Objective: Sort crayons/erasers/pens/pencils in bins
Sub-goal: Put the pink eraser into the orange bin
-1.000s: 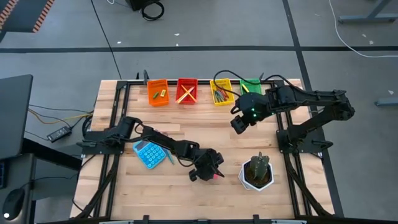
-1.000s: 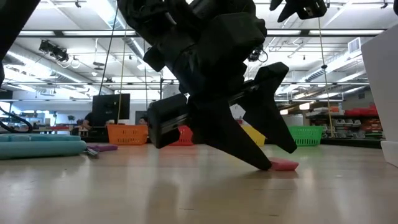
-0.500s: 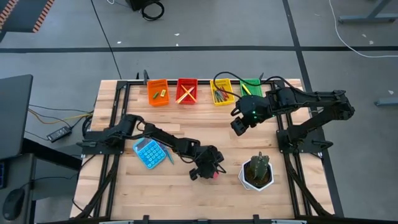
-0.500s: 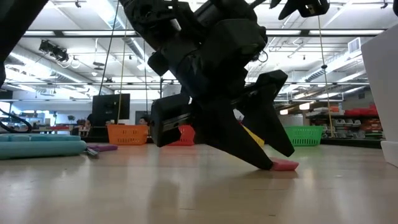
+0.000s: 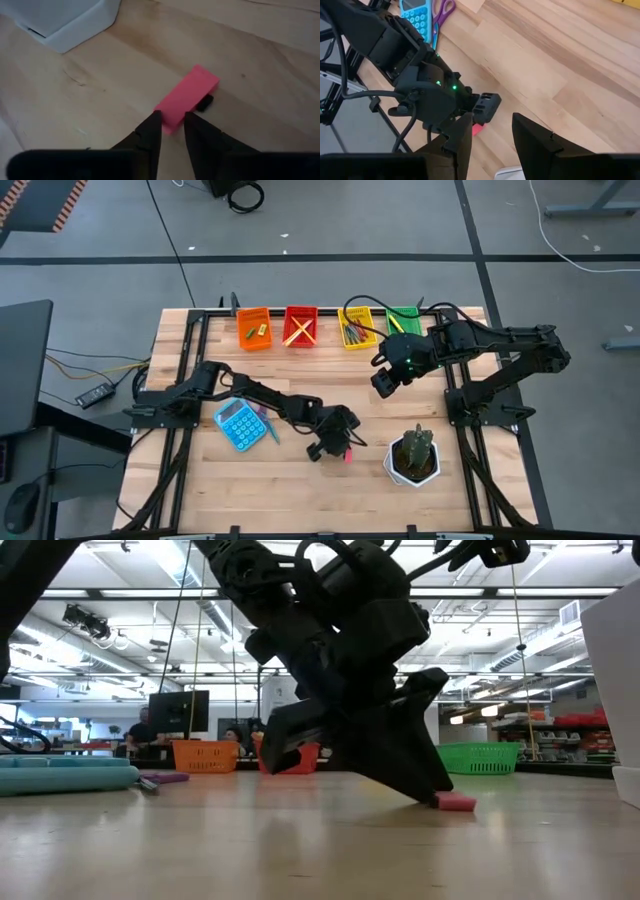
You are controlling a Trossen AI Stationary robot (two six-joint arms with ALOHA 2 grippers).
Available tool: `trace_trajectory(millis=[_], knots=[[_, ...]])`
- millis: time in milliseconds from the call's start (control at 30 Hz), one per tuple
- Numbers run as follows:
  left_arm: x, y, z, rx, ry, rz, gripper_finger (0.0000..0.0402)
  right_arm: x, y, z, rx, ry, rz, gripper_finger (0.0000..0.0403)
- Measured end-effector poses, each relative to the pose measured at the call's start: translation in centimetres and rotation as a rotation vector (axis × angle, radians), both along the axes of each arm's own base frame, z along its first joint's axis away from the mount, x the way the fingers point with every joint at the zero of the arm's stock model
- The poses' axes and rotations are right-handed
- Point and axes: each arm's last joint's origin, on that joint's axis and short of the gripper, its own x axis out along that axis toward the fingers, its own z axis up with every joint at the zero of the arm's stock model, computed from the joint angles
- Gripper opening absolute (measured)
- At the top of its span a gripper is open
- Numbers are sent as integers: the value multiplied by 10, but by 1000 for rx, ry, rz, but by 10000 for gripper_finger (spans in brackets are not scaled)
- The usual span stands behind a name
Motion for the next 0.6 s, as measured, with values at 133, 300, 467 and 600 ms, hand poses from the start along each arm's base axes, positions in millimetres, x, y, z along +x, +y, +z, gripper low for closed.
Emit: trace_trajectory(millis=[133, 300, 467, 600], knots=[[3, -4, 4, 4, 1, -4, 64, 0, 0, 0, 0, 0, 0, 145], [8, -6, 12, -1, -13, -9, 36, 0, 0, 0, -3, 0, 7, 145], [14, -7, 20, -4, -5, -9, 27, 0, 0, 0, -10, 0, 15, 145], [17, -7, 23, 0, -9, -4, 27, 0, 0, 0, -15, 0, 21, 145]])
